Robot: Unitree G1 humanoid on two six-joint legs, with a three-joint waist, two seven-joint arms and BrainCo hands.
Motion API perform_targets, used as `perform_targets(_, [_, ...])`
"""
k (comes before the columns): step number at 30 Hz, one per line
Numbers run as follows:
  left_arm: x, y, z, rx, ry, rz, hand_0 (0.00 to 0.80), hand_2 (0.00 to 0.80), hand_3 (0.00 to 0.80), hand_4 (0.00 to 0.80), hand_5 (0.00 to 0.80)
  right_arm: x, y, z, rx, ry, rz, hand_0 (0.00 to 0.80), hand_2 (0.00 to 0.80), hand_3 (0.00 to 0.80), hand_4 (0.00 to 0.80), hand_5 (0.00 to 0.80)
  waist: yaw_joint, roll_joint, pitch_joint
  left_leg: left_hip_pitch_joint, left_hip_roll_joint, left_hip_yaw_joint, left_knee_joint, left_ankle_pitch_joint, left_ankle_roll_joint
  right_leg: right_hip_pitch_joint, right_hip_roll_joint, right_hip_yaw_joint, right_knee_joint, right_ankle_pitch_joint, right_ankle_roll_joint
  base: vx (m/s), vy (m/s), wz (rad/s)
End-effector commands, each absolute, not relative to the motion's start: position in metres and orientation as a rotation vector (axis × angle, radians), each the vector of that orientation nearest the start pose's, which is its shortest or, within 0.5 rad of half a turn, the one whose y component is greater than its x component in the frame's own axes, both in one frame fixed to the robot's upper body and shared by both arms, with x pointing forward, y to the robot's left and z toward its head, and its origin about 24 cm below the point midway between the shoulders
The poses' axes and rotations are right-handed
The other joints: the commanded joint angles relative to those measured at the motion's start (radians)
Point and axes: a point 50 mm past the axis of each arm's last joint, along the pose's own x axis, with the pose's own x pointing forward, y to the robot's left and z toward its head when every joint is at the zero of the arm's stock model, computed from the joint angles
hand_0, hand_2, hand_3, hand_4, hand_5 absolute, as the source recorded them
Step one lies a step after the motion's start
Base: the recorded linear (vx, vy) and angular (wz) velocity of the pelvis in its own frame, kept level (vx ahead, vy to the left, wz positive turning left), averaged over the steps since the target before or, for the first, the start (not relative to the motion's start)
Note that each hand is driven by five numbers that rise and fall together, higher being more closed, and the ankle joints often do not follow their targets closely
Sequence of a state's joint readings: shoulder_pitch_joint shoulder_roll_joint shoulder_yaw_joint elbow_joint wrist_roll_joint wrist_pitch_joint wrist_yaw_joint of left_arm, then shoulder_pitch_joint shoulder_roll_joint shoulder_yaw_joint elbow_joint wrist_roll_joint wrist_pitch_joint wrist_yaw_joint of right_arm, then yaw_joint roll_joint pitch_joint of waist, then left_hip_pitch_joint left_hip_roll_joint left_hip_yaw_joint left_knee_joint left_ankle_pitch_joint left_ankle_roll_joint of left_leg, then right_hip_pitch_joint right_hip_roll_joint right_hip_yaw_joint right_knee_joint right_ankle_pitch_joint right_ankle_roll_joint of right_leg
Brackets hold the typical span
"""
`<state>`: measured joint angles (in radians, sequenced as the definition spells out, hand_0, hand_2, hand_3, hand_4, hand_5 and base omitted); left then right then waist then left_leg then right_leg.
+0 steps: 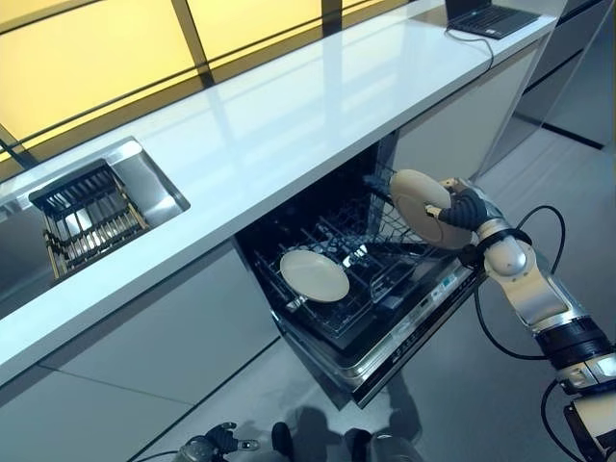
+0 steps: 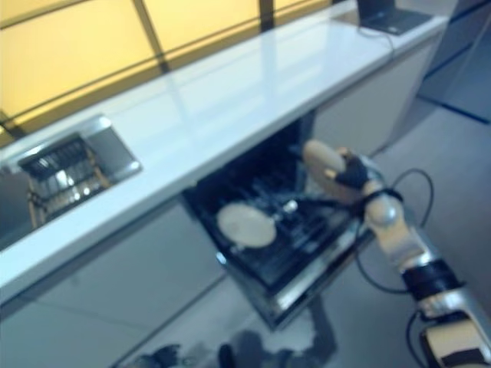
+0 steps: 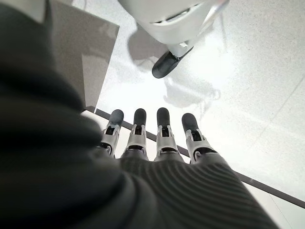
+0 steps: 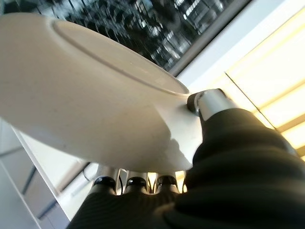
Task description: Take plates into dishwasher
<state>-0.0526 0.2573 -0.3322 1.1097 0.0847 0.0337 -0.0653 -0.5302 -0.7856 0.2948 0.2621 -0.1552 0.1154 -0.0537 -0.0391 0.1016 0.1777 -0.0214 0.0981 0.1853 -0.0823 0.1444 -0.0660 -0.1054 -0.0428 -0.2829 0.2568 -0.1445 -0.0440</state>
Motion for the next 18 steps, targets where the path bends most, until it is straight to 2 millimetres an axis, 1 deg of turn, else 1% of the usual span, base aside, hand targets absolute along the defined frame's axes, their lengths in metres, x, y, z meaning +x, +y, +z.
perform_targets(1, [0.155,0.230,-0.138,0.568,1.052,-0.244,0.000,0.000,0.000,0.000,0.000,0.361,-0.219,0.201,-1.012,-0.287,-0.063,0.800,0.800,0.800,0.800,0.800,0.013,-0.073,0.059,0.019,-0.060,-0.018,-0.005,-0.153,0.058,0.130,-0.012,0.044,-0.241,0.035,0.052,0.000,0.000,0.00])
perform_targets(5, [0.164,0.228,-0.134,0.581,1.018,-0.263,0.000,0.000,0.000,0.000,0.000,0.368,-0.221,0.207,-1.025,-0.268,-0.086,0.800,0.800,0.800,0.800,0.800,0.024,-0.069,0.079,-0.003,-0.060,-0.030,-0.005,-0.144,0.057,0.113,-0.013,0.038,-0.241,0.040,0.051,-0.003,0.002,0.02])
perform_targets(7, [0.172,0.226,-0.131,0.591,0.997,-0.274,0.000,0.000,0.000,0.000,0.000,0.372,-0.223,0.215,-1.015,-0.269,-0.113,0.800,0.800,0.800,0.800,0.800,0.032,-0.063,0.095,-0.019,-0.062,-0.039,-0.005,-0.140,0.057,0.098,-0.014,0.034,-0.235,0.042,0.051,-0.026,0.016,0.11])
perform_targets(10, [0.181,0.224,-0.127,0.597,0.974,-0.279,0.000,0.000,0.000,0.000,0.000,0.377,-0.223,0.222,-1.018,-0.268,-0.142,0.800,0.800,0.800,0.800,0.800,0.037,-0.053,0.117,-0.036,-0.066,-0.051,-0.005,-0.136,0.059,0.079,-0.019,0.029,-0.222,0.040,0.051,-0.021,0.027,0.10])
perform_targets(13, [0.185,0.224,-0.125,0.602,0.962,-0.279,0.000,0.000,0.000,0.000,0.000,0.380,-0.225,0.226,-1.014,-0.262,-0.165,0.800,0.800,0.800,0.800,0.800,0.042,-0.046,0.131,-0.048,-0.071,-0.057,-0.005,-0.134,0.061,0.065,-0.023,0.027,-0.217,0.040,0.052,0.000,0.008,0.01])
perform_targets(18, [0.194,0.225,-0.120,0.600,0.925,-0.268,0.000,0.000,0.000,0.000,0.000,0.383,-0.223,0.234,-0.990,-0.271,-0.204,0.800,0.800,0.800,0.800,0.800,0.047,-0.025,0.162,-0.074,-0.079,-0.066,-0.005,-0.129,0.063,0.030,-0.029,0.028,-0.201,0.041,0.051,0.003,0.034,0.03])
